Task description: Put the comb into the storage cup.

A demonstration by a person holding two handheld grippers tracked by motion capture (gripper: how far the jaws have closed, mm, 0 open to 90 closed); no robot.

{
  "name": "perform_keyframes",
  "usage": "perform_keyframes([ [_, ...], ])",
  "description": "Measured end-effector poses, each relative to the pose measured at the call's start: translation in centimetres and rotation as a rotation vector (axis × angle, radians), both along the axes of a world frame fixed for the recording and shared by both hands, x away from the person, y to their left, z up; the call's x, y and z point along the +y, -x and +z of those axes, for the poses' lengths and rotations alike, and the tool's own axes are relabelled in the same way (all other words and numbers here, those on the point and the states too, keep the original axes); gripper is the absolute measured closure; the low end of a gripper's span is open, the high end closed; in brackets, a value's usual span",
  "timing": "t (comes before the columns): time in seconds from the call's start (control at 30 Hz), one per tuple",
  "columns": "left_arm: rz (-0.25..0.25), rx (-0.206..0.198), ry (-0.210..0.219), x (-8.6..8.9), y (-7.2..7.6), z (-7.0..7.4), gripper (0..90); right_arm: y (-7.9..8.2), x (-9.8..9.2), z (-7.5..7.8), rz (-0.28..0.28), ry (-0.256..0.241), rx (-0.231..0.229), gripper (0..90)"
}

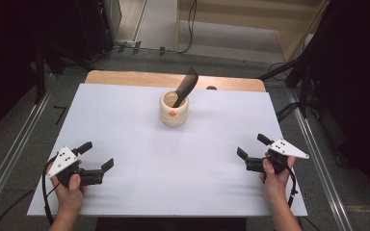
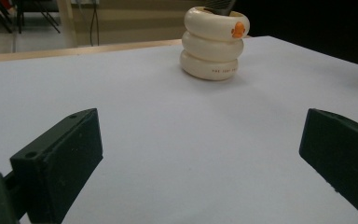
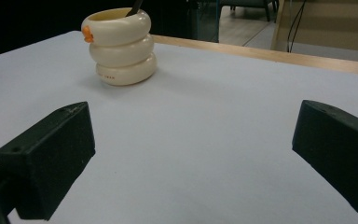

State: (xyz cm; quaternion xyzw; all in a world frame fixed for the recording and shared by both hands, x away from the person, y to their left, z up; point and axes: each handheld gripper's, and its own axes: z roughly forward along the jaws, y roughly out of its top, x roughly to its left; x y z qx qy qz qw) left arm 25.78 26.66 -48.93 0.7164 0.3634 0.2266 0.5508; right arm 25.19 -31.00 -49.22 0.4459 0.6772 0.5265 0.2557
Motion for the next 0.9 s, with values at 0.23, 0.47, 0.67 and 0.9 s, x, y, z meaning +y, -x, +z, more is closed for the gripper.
perform_keyframes([
  [0.23,-0.002,0.0,-0.001,0.0,0.0,0.0,0.0,1.0,-1.0,-0.4,-0.016,-0.009,0.0,0.0],
  [0.47,0.0,0.001,-0.003,0.0,0.0,0.0,0.0,1.7,-1.7,-0.4,-0.023,-0.004,0.005,0.0],
  [0.67,0.001,0.0,-0.003,0.0,0.0,0.0,0.0,2.3,-2.2,-0.5,-0.024,0.001,0.001,0.0],
  [0.9,0.002,0.002,-0.003,0.0,0.0,0.0,0.0,3.2,-3.1,-0.9,-0.038,0.007,0.008,0.0],
])
